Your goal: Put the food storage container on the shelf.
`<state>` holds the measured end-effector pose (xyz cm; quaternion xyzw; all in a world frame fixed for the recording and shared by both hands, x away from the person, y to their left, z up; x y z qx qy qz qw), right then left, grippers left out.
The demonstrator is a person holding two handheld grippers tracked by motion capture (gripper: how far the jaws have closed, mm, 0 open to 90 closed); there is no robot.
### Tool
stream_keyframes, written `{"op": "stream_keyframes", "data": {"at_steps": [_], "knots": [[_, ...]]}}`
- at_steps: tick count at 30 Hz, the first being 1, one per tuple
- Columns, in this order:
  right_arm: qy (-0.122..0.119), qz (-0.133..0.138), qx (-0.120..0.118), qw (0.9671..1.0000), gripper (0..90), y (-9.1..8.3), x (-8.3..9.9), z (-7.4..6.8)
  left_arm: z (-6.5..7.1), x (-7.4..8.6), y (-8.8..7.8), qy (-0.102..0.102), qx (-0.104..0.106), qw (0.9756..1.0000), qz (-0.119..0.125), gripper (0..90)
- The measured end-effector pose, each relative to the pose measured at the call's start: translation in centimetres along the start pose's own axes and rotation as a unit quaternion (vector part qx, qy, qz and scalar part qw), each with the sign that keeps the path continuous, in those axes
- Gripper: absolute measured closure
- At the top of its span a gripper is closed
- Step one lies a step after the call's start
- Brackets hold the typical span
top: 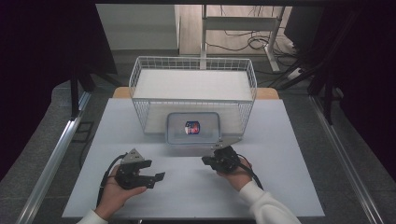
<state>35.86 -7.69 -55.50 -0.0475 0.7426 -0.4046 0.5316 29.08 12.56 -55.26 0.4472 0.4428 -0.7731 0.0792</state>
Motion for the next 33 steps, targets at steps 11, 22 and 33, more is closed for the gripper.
{"op": "stream_keyframes", "data": {"at_steps": [11,22,33], "knots": [[-0.003,-0.019,0.005,0.9998,88.4,2.6,-0.1,0.3,-0.3,-0.2,-0.1,-0.008,-0.004,0.9999,0.004,25.5],[-0.004,-0.017,0.043,0.9989,88.5,5.5,-1.4,1.2,-0.5,-0.2,-0.3,-0.011,-0.007,0.9999,0.009,25.6],[0.006,0.001,0.067,0.9977,88.5,6.5,-3.0,2.4,-0.8,0.1,-0.4,-0.009,-0.009,0.9999,0.004,25.6]]}}
Point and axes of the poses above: each handheld gripper's, and its own axes: y roughly forward along the jaws, x roughly out of its underside, z roughly to its right, the point moved 9 cm from there along y, roughly forward along the jaws, and after that the axes turned 3 degrees about z, right-handed, at the moved point
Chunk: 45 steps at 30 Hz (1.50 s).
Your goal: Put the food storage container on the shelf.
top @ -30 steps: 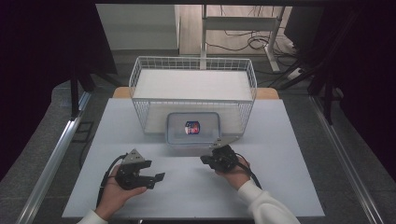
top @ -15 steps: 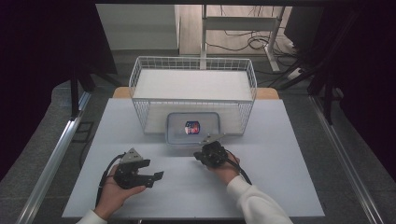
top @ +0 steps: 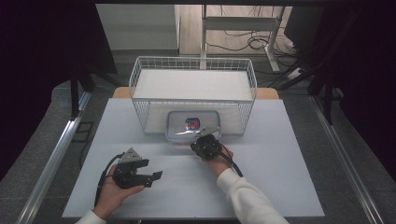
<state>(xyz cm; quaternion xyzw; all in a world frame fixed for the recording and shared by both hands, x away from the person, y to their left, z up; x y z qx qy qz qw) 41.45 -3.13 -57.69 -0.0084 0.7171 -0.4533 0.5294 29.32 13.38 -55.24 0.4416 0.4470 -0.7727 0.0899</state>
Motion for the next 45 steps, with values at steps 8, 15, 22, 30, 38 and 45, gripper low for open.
{"op": "stream_keyframes", "data": {"at_steps": [8,15,22,30,38,45], "knots": [[0.023,0.02,-0.002,0.9995,88.5,0.6,-1.0,0.4,-0.1,0.0,-0.2,-0.002,-0.001,1.0,0.002,25.6],[0.039,0.024,0.015,0.9988,88.6,1.0,-1.7,1.6,-0.2,0.0,-0.2,-0.003,-0.001,1.0,0.002,25.6],[0.07,0.031,0.019,0.9969,88.6,1.2,-2.2,3.4,-0.2,0.0,-0.1,-0.003,-0.001,1.0,0.001,25.6],[0.087,0.029,0.026,0.9955,88.5,2.1,-3.2,4.5,-0.3,0.0,-0.1,-0.005,-0.001,1.0,0.001,25.6],[0.086,0.031,0.031,0.9954,88.5,2.1,-3.3,4.7,-0.4,0.1,-0.1,-0.004,-0.002,1.0,0.0,25.9],[0.051,0.022,0.015,0.9983,88.5,-1.2,-2.3,3.4,-0.5,0.2,0.0,-0.003,-0.004,1.0,-0.001,25.8]]}}
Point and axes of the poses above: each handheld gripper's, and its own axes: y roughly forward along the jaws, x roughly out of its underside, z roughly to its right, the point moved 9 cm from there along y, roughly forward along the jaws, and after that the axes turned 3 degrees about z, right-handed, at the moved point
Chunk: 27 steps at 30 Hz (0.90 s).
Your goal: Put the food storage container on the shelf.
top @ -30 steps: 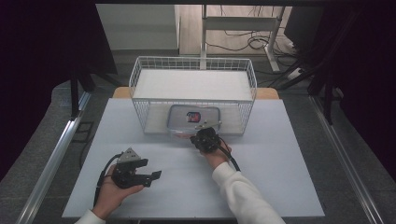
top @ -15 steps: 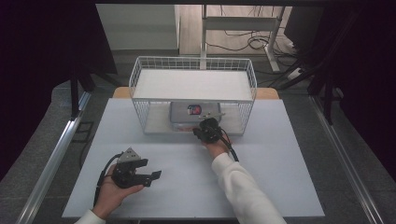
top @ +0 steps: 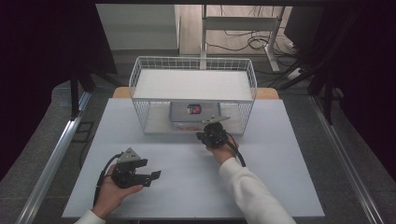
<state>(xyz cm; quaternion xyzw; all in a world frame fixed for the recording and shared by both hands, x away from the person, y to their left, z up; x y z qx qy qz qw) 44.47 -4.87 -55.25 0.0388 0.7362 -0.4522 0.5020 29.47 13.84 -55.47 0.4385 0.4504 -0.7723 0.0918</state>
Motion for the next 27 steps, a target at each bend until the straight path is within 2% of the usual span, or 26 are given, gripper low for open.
{"op": "stream_keyframes", "data": {"at_steps": [1,2,3,4,6,7,8,9,10,12,13,14,16,17,21,23,24,25,26,27], "knots": [[-0.003,0.002,-0.004,1.0,88.5,-0.9,0.2,-0.2,0.0,0.0,0.0,-0.002,-0.001,1.0,0.002,25.8],[-0.012,0.002,-0.011,0.9999,88.5,-2.9,0.7,-0.4,0.0,0.0,0.0,-0.002,-0.002,1.0,0.001,25.8],[-0.012,0.002,-0.011,0.9999,88.5,-2.9,0.7,-0.4,0.0,0.0,0.0,-0.002,-0.002,1.0,0.001,25.8],[-0.021,0.003,-0.022,0.9995,88.4,-5.3,1.5,-0.9,0.0,0.0,0.0,-0.002,-0.004,1.0,0.001,25.8],[-0.028,0.006,-0.029,0.9992,88.5,-7.2,2.3,-1.2,0.0,0.0,-0.1,-0.003,-0.004,1.0,0.002,25.8],[-0.028,0.006,-0.029,0.9992,88.5,-7.2,2.3,-1.2,0.0,0.0,-0.1,-0.003,-0.004,1.0,0.002,25.8],[-0.03,0.007,-0.039,0.9988,88.4,-9.3,3.5,-1.5,0.0,0.0,-0.1,-0.005,-0.005,1.0,0.004,25.8],[-0.03,0.007,-0.039,0.9988,88.4,-9.3,3.5,-1.5,0.0,0.0,-0.1,-0.005,-0.005,1.0,0.004,25.8],[-0.032,0.005,-0.044,0.9985,88.4,-11.0,4.9,-1.5,0.0,0.0,-0.1,-0.006,-0.006,1.0,0.004,25.9],[-0.032,0.003,-0.041,0.9986,88.5,-12.6,6.4,-1.3,-0.1,0.1,0.0,-0.005,-0.007,1.0,0.001,25.8],[-0.032,0.003,-0.041,0.9986,88.5,-12.6,6.4,-1.3,-0.1,0.1,0.0,-0.005,-0.007,1.0,0.001,25.8],[-0.029,0.003,-0.036,0.9989,88.4,-13.8,7.8,-0.9,-0.1,0.1,0.1,-0.004,-0.008,1.0,0.0,25.8],[-0.026,0.005,-0.034,0.9991,88.4,-14.3,8.4,-0.6,-0.1,0.1,0.2,-0.005,-0.009,0.9999,0.0,25.7],[-0.007,0.002,-0.039,0.9992,88.4,-15.0,9.5,-0.3,-0.1,0.1,0.2,-0.004,-0.01,0.9999,-0.001,25.7],[0.004,0.011,-0.039,0.9992,87.9,-15.8,9.8,0.0,-0.1,0.1,0.2,-0.002,-0.01,0.9999,-0.002,25.7],[-0.003,0.023,-0.03,0.9993,68.4,-15.8,9.5,0.1,-0.1,0.1,0.2,-0.001,-0.009,1.0,-0.001,25.6],[-0.001,0.03,-0.019,0.9994,51.0,-15.7,9.3,0.2,-0.1,0.1,0.2,-0.001,-0.009,1.0,-0.001,25.5],[0.0,0.035,-0.006,0.9994,40.3,-15.6,9.2,0.4,-0.1,0.1,0.2,0.001,-0.009,1.0,-0.001,25.4],[0.004,0.037,0.005,0.9993,32.0,-15.5,9.1,0.6,-0.1,0.1,0.1,0.001,-0.008,1.0,0.0,25.4],[0.004,0.037,0.005,0.9993,32.0,-15.5,9.1,0.6,-0.1,0.1,0.1,0.001,-0.008,1.0,0.0,25.3]]}}
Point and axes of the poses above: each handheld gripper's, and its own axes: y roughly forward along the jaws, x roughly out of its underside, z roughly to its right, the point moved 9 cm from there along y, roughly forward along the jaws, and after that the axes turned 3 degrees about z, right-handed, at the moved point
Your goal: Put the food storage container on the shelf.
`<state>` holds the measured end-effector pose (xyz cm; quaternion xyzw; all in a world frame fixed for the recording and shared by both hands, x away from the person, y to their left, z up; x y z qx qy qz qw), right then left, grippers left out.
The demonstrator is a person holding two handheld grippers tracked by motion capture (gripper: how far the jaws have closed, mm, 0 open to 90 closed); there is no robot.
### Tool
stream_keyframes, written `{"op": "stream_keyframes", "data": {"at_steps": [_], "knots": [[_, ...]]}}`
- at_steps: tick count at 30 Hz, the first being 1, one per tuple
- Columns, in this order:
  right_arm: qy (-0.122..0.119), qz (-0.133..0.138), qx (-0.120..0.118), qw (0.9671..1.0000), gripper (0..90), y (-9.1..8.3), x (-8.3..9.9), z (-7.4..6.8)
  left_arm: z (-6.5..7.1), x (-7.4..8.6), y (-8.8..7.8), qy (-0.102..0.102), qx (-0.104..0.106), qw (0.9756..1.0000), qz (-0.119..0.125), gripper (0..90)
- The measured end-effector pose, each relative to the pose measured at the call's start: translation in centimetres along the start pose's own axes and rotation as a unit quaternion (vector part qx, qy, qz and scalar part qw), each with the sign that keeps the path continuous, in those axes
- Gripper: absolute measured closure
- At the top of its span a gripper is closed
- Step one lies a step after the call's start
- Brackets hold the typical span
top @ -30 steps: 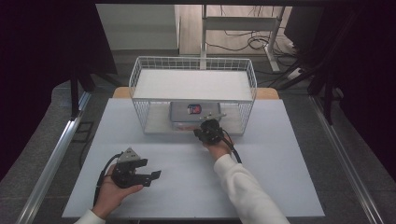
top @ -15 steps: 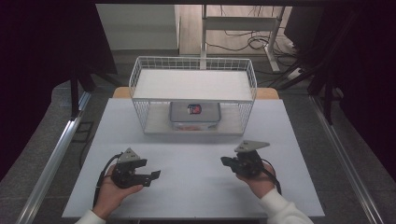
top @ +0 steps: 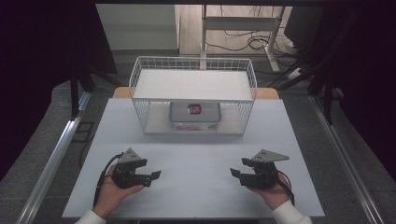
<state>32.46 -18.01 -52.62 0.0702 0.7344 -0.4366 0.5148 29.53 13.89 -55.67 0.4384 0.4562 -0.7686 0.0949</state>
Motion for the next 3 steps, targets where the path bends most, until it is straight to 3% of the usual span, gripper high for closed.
{"op": "stream_keyframes", "data": {"at_steps": [3], "knots": [[0.011,0.002,0.001,0.9999,24.2,0.09,0.14,0.31,0.0,-0.09,-0.06,-0.001,0.001,1.0,0.003,24.8]]}}
Point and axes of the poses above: each handheld gripper's, and its own axes: y roughly forward along the jaws, x roughly out of its underside, z roughly to its right, the point moved 9 cm from there along y, roughly forward along the jaws, and after that the axes turned 3 degrees about z, right-handed, at the moved point
